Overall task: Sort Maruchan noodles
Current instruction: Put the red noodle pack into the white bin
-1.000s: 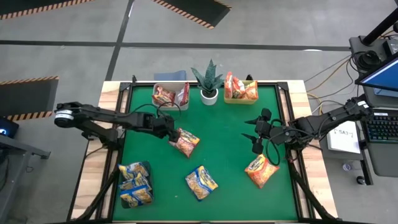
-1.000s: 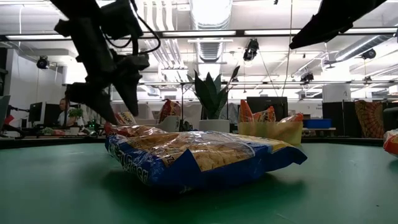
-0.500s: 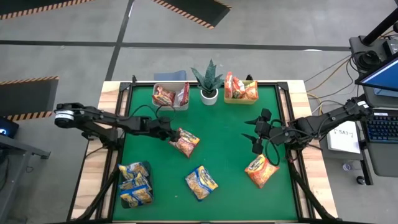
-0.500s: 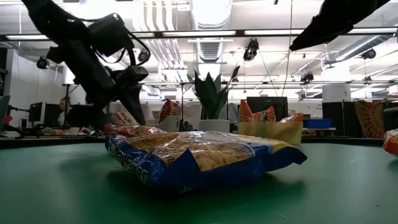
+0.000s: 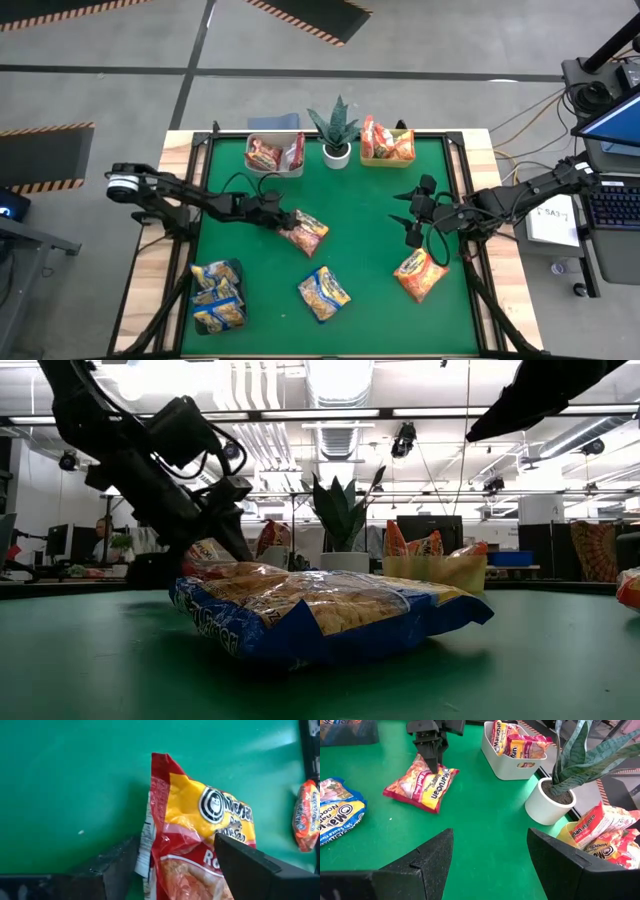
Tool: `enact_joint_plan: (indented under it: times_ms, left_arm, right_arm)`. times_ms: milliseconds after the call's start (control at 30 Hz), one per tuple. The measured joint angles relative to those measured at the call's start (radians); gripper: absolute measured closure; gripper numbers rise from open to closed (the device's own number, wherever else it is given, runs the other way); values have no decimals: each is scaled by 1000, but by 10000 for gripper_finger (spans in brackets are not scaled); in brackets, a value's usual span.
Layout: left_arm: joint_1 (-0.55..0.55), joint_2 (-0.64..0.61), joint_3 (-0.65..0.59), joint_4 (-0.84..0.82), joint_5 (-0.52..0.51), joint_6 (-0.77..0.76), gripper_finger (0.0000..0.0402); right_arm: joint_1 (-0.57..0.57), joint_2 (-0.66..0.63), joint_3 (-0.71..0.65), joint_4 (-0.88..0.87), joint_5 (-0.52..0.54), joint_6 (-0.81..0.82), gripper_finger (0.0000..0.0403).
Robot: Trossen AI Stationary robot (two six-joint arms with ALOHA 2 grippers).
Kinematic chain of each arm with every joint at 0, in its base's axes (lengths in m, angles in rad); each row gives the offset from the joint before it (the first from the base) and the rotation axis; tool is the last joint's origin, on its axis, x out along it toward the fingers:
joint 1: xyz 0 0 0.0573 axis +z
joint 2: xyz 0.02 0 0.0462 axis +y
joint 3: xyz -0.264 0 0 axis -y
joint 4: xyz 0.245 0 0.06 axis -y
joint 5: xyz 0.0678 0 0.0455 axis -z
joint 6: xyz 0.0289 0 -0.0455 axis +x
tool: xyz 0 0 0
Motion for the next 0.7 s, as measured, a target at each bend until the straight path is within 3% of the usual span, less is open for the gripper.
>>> enact_joint_plan:
  times_ms: [200, 500, 700]
  left_arm:
    - [-2, 43, 33, -6, 3, 46, 213]
    - [-3, 36, 63, -36, 52, 110, 387]
    - [-3, -9, 63, -38, 57, 131, 397]
  right_arm:
    - [0, 0, -2, 0, 0, 0, 161]
    - [0, 0, -3, 0, 0, 0, 161]
    - [0, 0, -3, 0, 0, -1, 161]
